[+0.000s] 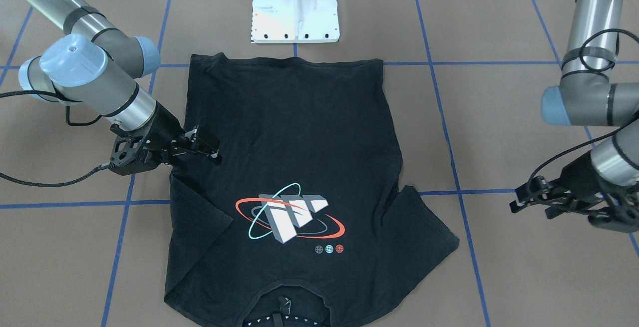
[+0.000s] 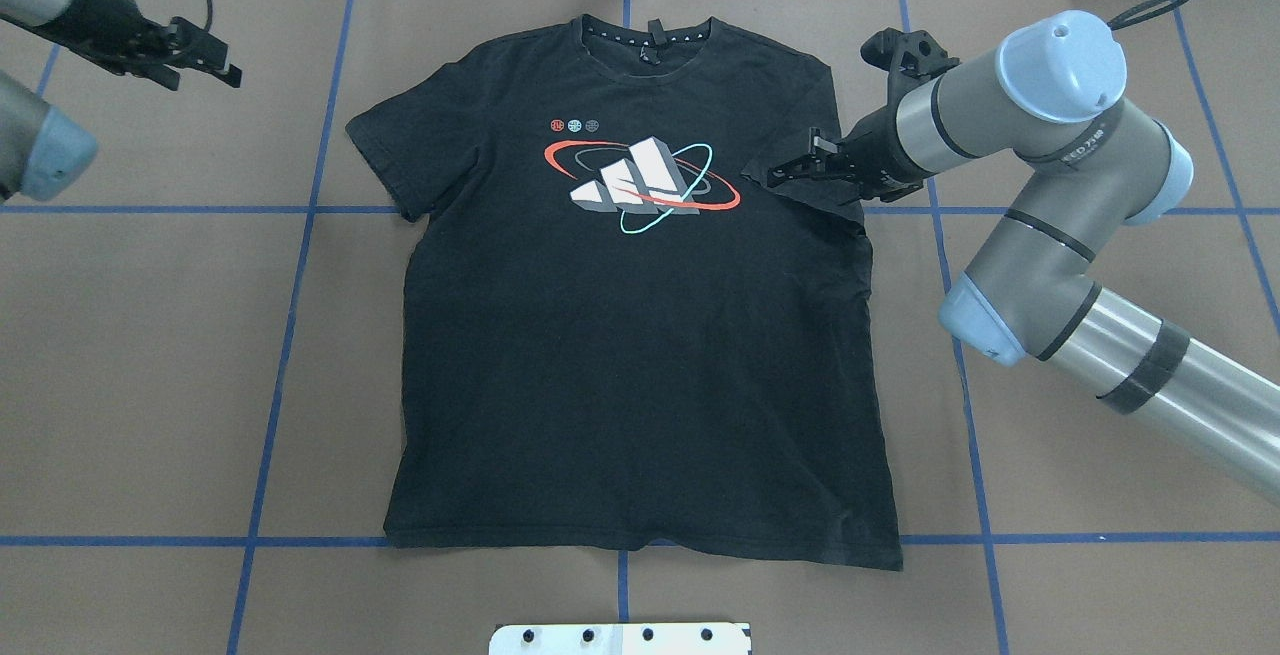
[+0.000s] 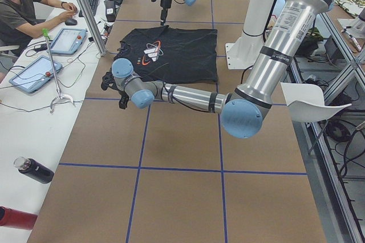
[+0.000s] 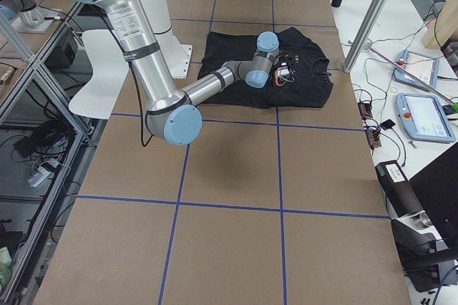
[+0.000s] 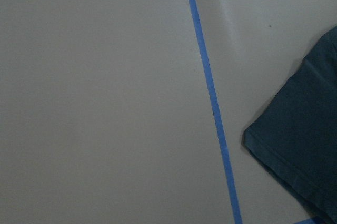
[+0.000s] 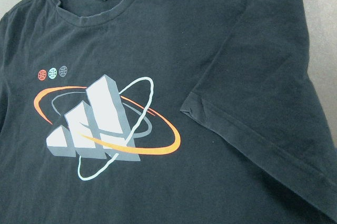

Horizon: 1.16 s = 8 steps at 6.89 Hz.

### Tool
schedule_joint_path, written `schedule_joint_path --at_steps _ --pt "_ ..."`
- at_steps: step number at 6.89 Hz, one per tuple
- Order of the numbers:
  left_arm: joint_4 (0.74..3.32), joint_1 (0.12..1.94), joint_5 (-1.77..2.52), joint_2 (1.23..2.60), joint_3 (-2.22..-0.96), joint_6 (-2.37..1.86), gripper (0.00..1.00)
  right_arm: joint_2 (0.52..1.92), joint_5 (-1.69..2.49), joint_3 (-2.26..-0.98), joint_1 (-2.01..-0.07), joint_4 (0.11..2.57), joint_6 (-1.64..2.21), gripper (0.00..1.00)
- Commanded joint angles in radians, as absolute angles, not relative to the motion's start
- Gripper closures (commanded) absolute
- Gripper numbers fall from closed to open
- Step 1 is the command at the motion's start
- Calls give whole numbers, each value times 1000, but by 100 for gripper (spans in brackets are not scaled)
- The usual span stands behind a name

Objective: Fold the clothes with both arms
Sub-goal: 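Fold the sleeve inward with the right gripper while the left arm approaches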

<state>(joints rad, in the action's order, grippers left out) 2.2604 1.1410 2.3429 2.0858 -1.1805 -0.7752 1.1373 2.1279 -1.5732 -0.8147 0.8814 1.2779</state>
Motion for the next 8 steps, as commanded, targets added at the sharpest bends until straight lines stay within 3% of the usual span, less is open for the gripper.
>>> schedule_joint_path --at_steps 1,5,8 --pt "2354 1071 2254 2185 -1047 -956 14 1163 2148 -1592 -825 877 1279 0" --pt "2448 985 2186 2230 -945 -1038 36 1163 2140 -1589 -825 879 1279 0" --pt "2450 966 2137 2246 -923 -1042 42 1163 2137 -1585 -824 879 1279 0"
